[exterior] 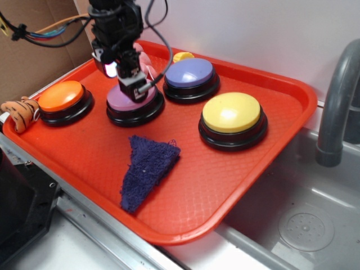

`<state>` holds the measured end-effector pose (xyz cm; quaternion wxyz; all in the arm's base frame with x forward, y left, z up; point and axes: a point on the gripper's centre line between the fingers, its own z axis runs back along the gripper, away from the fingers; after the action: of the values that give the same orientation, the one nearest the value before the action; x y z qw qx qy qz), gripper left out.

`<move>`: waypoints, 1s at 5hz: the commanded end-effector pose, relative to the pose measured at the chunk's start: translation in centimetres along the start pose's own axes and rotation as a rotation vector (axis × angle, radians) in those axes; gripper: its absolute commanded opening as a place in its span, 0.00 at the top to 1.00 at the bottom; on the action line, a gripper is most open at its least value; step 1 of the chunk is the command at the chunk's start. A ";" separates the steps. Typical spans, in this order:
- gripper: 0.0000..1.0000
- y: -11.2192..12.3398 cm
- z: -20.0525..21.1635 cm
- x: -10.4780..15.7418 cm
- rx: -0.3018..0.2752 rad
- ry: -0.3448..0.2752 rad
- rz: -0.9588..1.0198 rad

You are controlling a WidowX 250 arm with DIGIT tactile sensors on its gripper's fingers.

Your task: Push the pink button.

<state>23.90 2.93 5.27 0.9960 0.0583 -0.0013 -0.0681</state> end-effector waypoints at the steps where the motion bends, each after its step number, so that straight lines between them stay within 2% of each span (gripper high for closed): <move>1: 0.00 -0.4 -1.3 2.7 -0.004 -0.016 -0.005; 2: 0.00 -0.3 0.1 2.4 0.015 -0.018 -0.022; 4: 0.00 0.4 6.3 0.1 0.057 -0.097 -0.037; 5: 0.00 0.8 8.2 -1.9 0.021 -0.050 0.023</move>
<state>21.47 2.77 12.17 0.9959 0.0627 -0.0005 -0.0645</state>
